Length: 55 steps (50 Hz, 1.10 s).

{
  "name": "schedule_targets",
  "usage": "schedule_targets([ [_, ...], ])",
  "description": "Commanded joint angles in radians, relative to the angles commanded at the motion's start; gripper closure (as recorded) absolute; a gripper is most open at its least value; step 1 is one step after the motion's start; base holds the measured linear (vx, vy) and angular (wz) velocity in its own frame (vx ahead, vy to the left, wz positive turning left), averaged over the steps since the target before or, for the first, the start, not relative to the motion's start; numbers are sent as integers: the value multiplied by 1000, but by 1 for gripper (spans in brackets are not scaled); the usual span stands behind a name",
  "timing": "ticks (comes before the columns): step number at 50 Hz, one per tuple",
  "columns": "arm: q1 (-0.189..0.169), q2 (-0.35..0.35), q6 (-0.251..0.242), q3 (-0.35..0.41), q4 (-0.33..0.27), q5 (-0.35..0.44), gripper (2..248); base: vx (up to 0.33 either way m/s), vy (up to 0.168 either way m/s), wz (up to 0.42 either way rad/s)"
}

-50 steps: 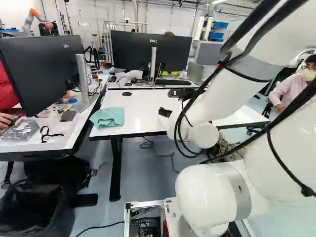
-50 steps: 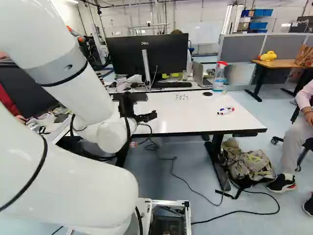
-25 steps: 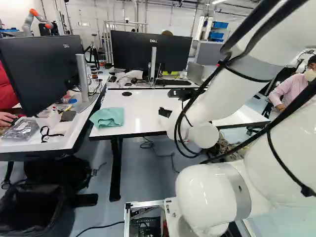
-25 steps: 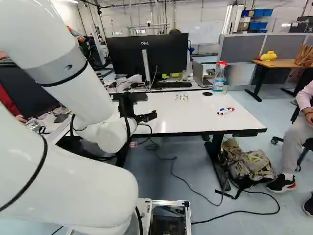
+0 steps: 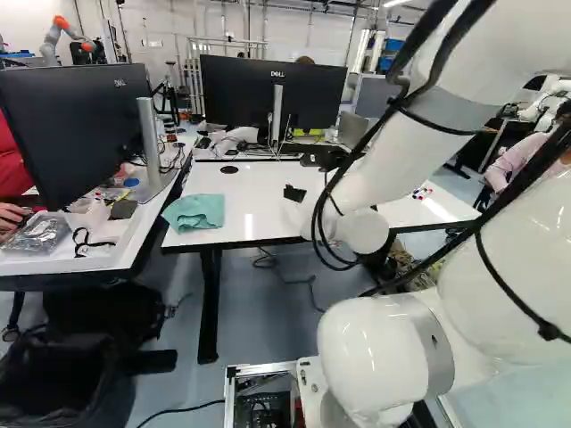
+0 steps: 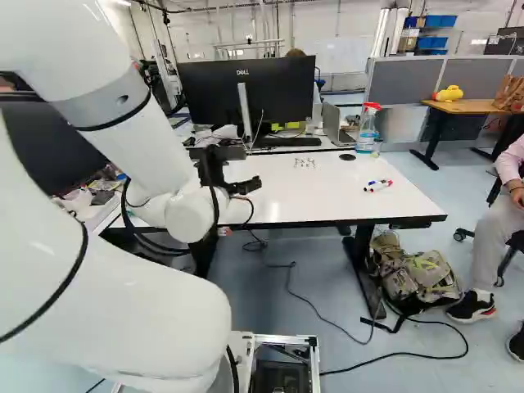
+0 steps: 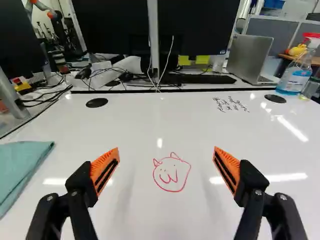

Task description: Clean the table with the green towel

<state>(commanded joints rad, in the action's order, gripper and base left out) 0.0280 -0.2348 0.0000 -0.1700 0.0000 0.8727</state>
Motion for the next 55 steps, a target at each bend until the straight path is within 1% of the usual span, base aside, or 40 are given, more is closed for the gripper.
schedule_targets([
  [11, 38, 4, 0, -32, 0, 0, 3, 0, 0, 0],
  [22, 80, -6, 0, -51, 0, 0, 3, 0, 0, 0],
  [55, 204, 51, 0, -101, 0, 0, 3, 0, 0, 0],
])
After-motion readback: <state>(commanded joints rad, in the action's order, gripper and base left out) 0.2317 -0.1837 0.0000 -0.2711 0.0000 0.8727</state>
